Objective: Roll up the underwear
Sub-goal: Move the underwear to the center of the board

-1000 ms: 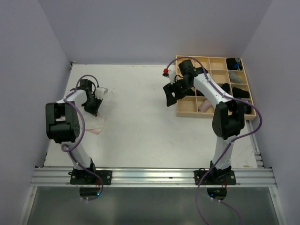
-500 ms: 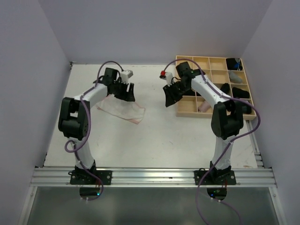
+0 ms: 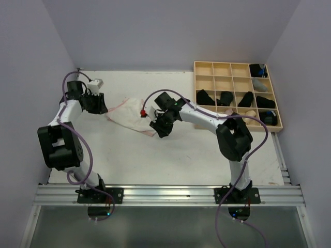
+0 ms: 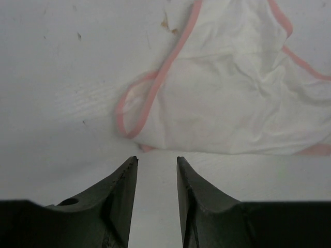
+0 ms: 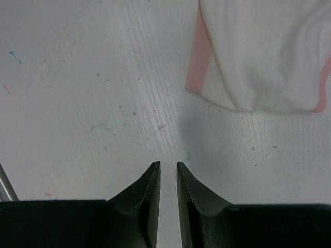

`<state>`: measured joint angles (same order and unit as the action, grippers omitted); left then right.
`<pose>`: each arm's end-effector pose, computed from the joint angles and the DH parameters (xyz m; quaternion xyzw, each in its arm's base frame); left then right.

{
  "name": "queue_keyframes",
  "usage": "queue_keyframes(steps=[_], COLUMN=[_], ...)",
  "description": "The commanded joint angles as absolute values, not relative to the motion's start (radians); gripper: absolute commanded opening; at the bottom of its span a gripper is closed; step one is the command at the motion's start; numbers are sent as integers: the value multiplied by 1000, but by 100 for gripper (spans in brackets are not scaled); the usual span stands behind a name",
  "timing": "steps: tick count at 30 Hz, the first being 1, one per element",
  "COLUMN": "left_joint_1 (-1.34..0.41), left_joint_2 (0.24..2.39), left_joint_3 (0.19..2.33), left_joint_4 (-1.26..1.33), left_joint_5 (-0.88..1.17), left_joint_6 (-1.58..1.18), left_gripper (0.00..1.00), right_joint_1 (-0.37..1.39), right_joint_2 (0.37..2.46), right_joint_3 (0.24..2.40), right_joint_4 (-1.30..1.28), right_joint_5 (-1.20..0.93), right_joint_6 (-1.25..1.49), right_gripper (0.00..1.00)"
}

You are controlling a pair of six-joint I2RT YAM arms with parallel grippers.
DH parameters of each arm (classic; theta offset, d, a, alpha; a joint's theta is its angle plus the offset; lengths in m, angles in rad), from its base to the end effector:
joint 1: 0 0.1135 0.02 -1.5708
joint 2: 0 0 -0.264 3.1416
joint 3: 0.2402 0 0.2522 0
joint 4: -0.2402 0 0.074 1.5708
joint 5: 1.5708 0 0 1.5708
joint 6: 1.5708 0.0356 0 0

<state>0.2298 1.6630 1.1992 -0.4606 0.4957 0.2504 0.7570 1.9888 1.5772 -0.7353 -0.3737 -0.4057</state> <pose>0.3482 0.0641 0.2364 0.0874 0.9184 -0.1527 0.3544 0.2962 0.2977 0.2141 -0.5602 0.7813 0.2149 0.1718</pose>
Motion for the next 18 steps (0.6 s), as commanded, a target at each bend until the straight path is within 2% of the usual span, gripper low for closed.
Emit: queue_keyframes(steps=[1,5,10,18], left_joint_1=[241,261,265,268], left_joint_2=[1706,1778,1841,1890], left_joint_3=[1193,1187,1193,1198], left_joint_4=[-486,-468,-449,-430], left_joint_5=[451,460,460,476], left_joint_6=[261,227,198,175], left_gripper=[37,31,29,31], right_joint_1=[772,793,796,801], right_joint_2=[2039,2072,2069,2056], right_joint_3=[1608,1594,1542,1529], right_joint_4=[-634,-597,-500,-477], right_joint_5=[-261,-226,-199,-215], right_joint_6=[-440,-453,-445,-451], right_gripper=[22,22,22,22])
